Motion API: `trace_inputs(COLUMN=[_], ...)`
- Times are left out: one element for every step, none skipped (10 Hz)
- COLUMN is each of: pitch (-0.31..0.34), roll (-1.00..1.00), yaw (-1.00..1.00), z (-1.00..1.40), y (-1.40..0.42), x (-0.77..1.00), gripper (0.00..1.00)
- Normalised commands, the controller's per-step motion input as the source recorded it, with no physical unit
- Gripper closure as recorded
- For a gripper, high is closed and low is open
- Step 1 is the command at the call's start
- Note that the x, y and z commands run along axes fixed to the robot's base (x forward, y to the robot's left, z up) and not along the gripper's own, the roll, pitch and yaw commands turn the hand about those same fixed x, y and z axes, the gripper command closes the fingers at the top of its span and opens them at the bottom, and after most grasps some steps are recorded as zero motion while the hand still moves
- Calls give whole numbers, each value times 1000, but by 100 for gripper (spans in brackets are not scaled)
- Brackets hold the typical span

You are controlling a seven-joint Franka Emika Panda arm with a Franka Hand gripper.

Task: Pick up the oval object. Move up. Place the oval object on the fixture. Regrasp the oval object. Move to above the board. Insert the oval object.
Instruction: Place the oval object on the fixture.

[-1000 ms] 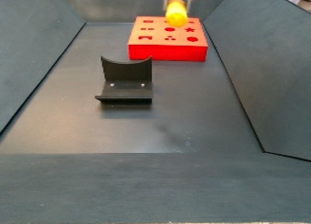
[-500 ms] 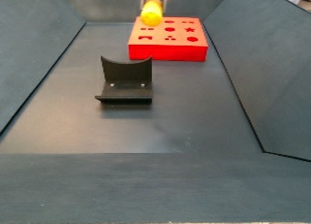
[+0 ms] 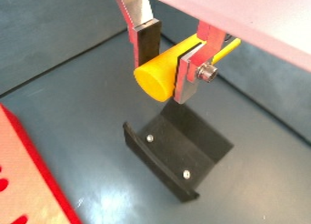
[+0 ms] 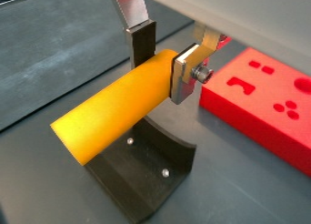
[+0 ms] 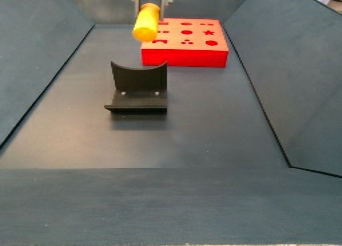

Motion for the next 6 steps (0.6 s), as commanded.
trace_inputs(pitch=[156, 164, 170, 172, 180, 172], roll=[-1000, -1000, -1000, -1000, -1000, -1000], yaw=[-47, -56, -69, -78, -96, -120], z=[-1, -5, -15, -13, -11, -9], y=[83, 57, 47, 46, 45, 47], x=[426, 352, 260, 212, 115, 61], gripper=[100, 100, 100, 100, 100, 100])
